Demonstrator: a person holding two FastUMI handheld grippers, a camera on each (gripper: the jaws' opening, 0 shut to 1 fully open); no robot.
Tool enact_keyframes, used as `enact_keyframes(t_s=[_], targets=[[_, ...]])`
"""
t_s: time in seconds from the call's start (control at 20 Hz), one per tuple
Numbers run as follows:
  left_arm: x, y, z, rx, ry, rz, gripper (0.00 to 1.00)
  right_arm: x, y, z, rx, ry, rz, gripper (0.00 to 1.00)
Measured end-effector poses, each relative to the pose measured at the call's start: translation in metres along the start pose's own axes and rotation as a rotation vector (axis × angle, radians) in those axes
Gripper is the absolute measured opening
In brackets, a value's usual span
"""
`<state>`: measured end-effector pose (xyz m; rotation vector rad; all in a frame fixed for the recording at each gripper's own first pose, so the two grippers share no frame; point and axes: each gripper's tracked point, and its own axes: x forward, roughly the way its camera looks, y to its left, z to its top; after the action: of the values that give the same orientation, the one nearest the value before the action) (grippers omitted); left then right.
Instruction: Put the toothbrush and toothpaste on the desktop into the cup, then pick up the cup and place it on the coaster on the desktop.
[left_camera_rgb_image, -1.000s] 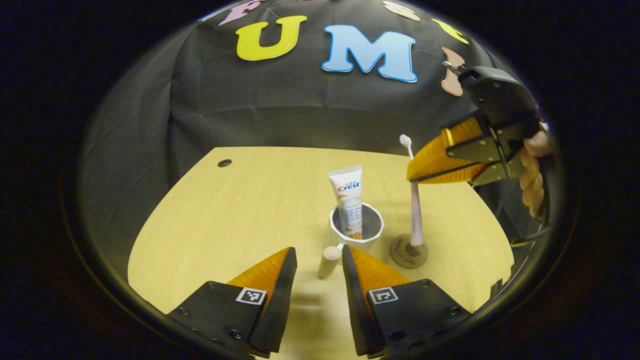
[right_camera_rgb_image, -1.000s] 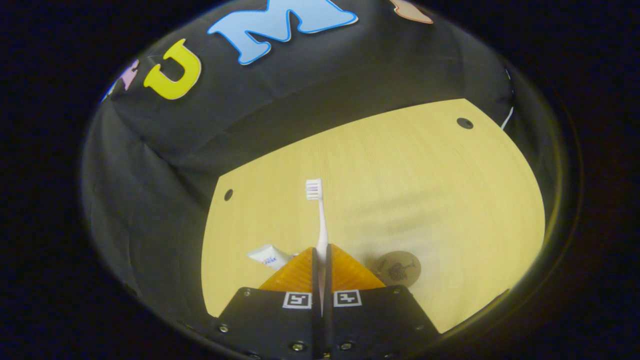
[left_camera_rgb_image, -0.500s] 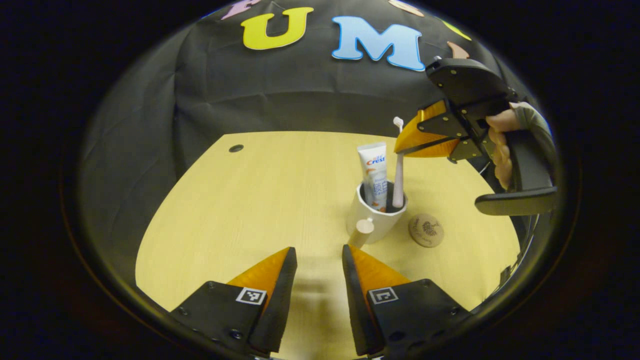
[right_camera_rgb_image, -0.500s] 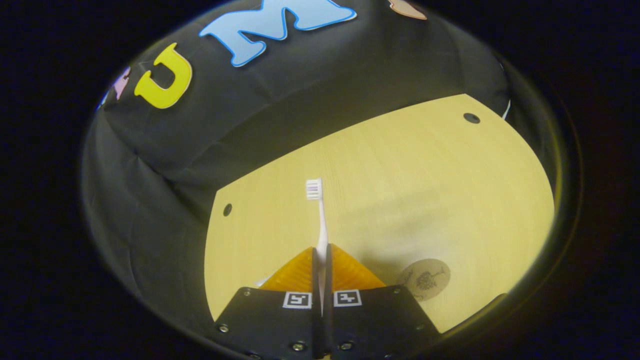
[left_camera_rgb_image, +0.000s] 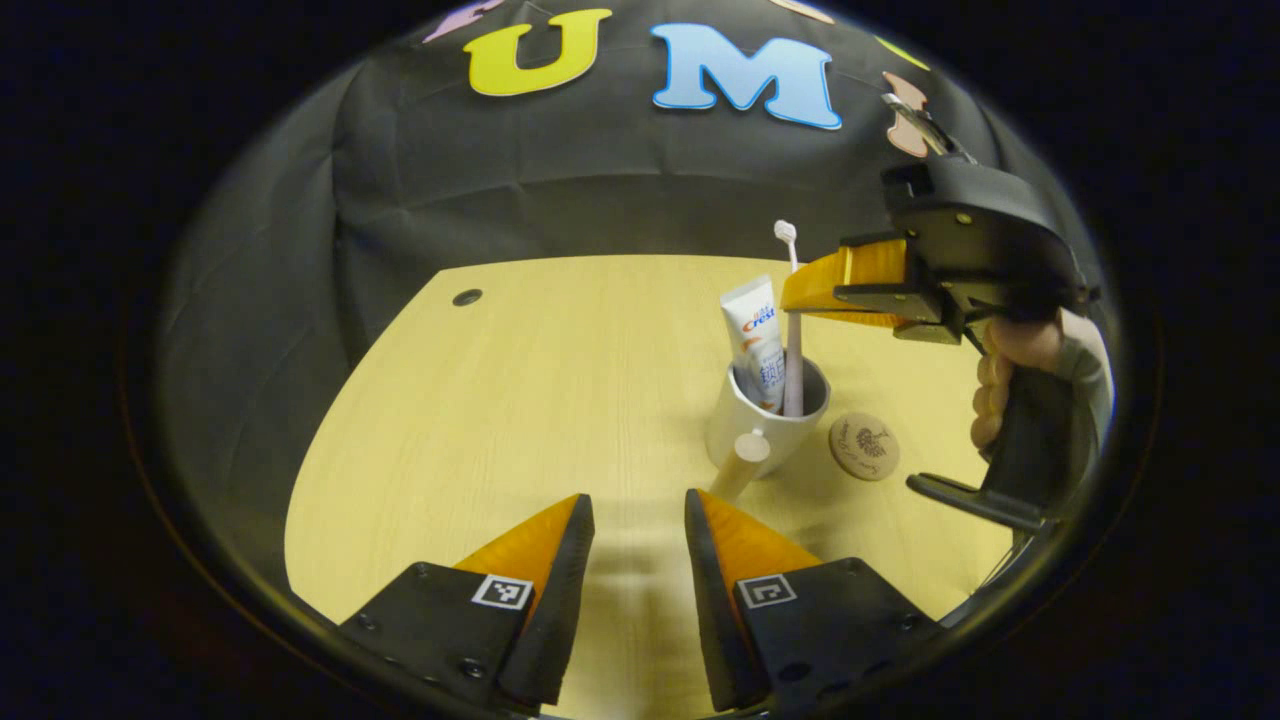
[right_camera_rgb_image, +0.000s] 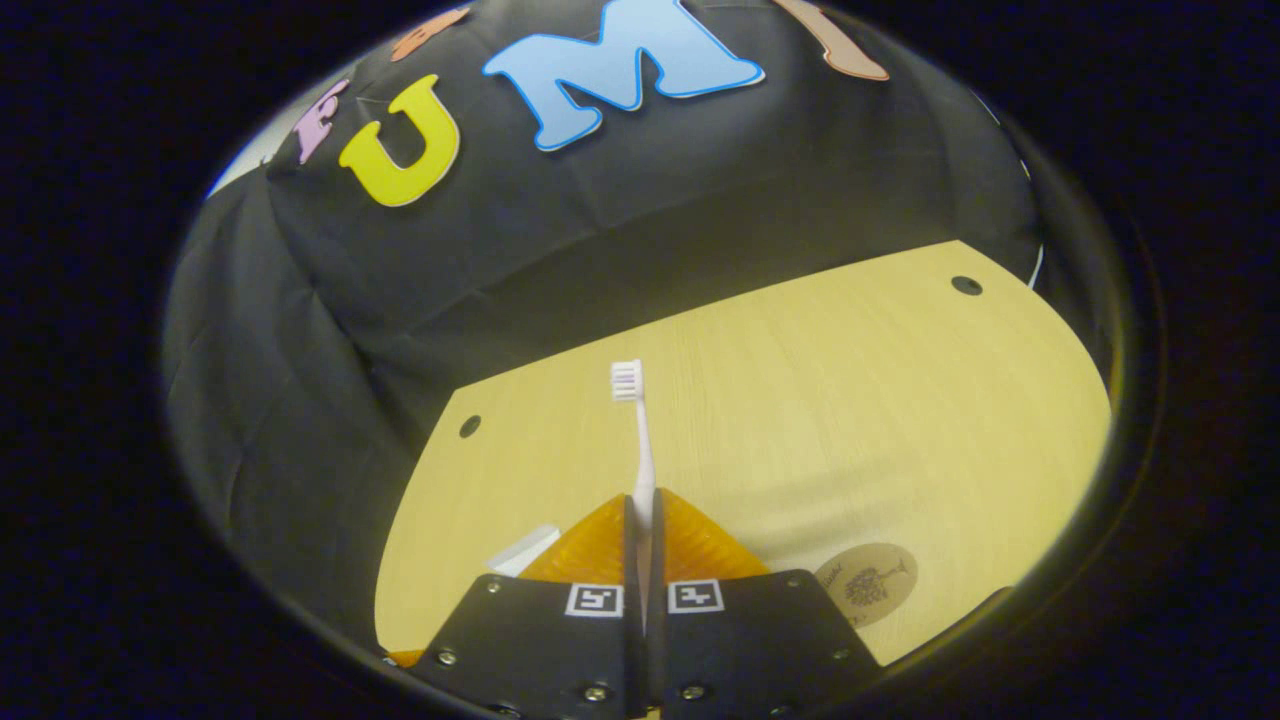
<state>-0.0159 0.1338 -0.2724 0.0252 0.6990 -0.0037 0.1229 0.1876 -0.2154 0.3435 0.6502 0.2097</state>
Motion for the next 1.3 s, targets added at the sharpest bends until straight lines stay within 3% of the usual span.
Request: enact_keyframes(t_s=[0.4, 0.5, 0.55, 0.6, 0.8, 0.85, 0.95, 1.0, 1.3], targets=[[0.011, -0.012, 0.022, 0.036, 0.021, -0.066, 0.60, 0.000, 0.000, -0.011, -0.046, -0.070, 0.038, 0.03], [0.012, -0.011, 0.031, 0.047, 0.027, -0.077, 0.56, -0.001, -0.005, -0.019, -0.053, -0.066, 0.033, 0.03], [0.013, -0.010, 0.036, 0.053, 0.029, -0.082, 0.60, -0.002, -0.005, -0.023, -0.055, -0.071, 0.039, 0.04], [0.015, -0.011, 0.041, 0.059, 0.026, -0.089, 0.56, -0.005, -0.004, -0.026, -0.063, -0.069, 0.045, 0.04], [0.013, -0.017, 0.062, 0.076, 0.026, -0.103, 0.60, -0.008, -0.008, -0.049, -0.111, -0.038, 0.041, 0.16], [0.016, -0.016, 0.065, 0.076, 0.026, -0.106, 0.56, -0.007, -0.008, -0.046, -0.118, -0.046, 0.037, 0.17], [0.022, -0.019, 0.065, 0.078, 0.029, -0.114, 0.56, -0.012, -0.009, -0.046, -0.135, -0.060, 0.028, 0.17], [0.024, -0.019, 0.065, 0.081, 0.031, -0.118, 0.63, -0.014, -0.009, -0.043, -0.140, -0.072, 0.027, 0.17], [0.043, -0.020, 0.065, 0.078, 0.032, -0.124, 0.63, -0.028, -0.011, -0.042, -0.231, -0.129, 0.004, 0.16]])
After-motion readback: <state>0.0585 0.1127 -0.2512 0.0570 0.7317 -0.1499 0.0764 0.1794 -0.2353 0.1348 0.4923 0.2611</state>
